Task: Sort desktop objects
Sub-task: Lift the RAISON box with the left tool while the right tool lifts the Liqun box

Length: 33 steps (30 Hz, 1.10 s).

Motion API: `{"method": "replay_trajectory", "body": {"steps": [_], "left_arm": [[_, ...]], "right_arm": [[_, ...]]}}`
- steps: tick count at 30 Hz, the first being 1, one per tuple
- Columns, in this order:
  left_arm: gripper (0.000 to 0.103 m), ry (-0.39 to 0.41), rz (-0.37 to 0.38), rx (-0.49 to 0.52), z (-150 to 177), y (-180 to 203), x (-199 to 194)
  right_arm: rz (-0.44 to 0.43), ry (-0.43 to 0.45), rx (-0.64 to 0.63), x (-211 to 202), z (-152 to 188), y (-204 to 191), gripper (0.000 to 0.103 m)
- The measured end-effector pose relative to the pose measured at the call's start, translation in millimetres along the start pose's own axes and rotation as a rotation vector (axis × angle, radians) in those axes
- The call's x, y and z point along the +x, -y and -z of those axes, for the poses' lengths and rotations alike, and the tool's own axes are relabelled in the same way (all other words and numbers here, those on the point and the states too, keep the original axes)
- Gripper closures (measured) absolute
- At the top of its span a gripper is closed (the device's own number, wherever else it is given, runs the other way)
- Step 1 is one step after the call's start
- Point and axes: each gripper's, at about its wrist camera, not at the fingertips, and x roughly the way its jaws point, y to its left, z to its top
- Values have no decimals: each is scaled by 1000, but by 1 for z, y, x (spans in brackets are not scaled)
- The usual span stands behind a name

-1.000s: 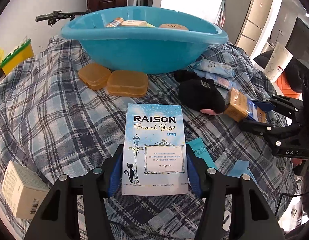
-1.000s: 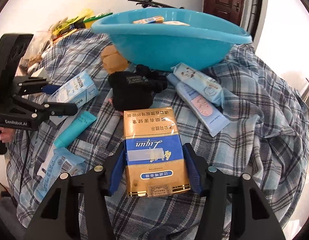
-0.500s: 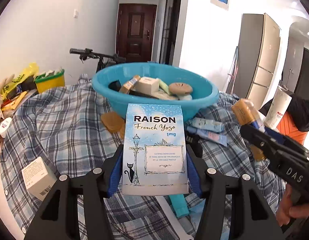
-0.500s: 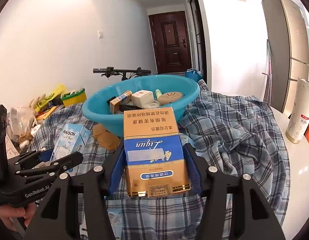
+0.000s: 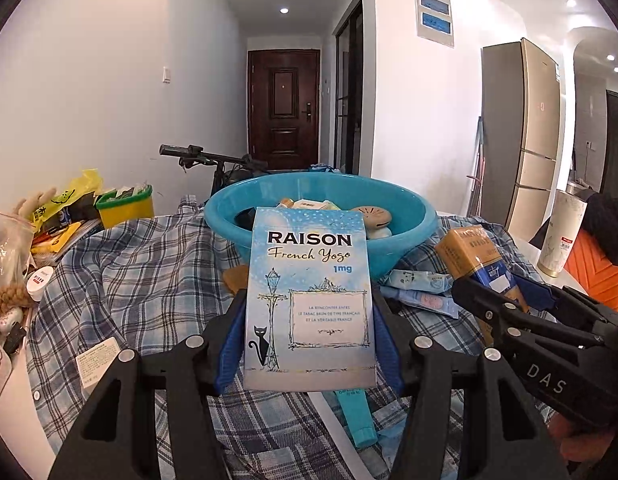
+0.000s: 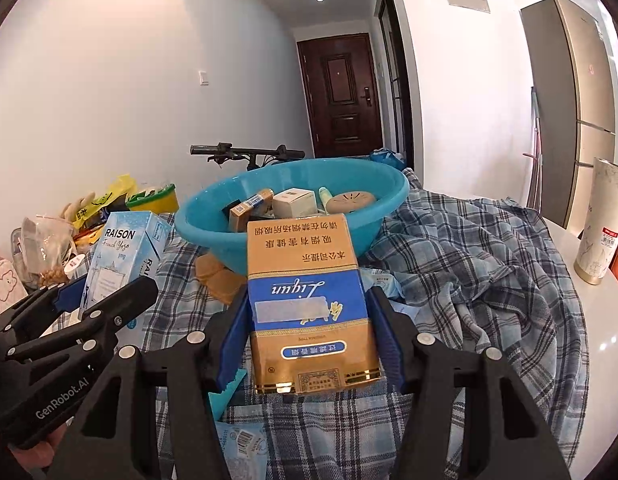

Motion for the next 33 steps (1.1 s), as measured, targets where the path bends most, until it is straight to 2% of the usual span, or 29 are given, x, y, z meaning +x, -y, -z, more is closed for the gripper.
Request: {"method": "replay_trajectory", "body": {"steps": [7, 12, 17, 28, 33], "left_arm": [[44, -1, -7, -7, -3, -2, 0], [44, 32, -7, 18, -20, 0, -4], [44, 129, -13, 2, -49, -4, -21], [44, 370, -15, 42, -111, -2, -78], [44, 428, -39, 52, -125, -3, -99]], "right_arm": [[8, 18, -12, -3, -9, 2, 47], [17, 67, -36, -10, -30, 2, 47], [22, 157, -47, -27, -55, 0, 47], [40, 394, -96, -83, -115, -11, 47], [39, 463, -110, -104, -124, -18, 47]]}}
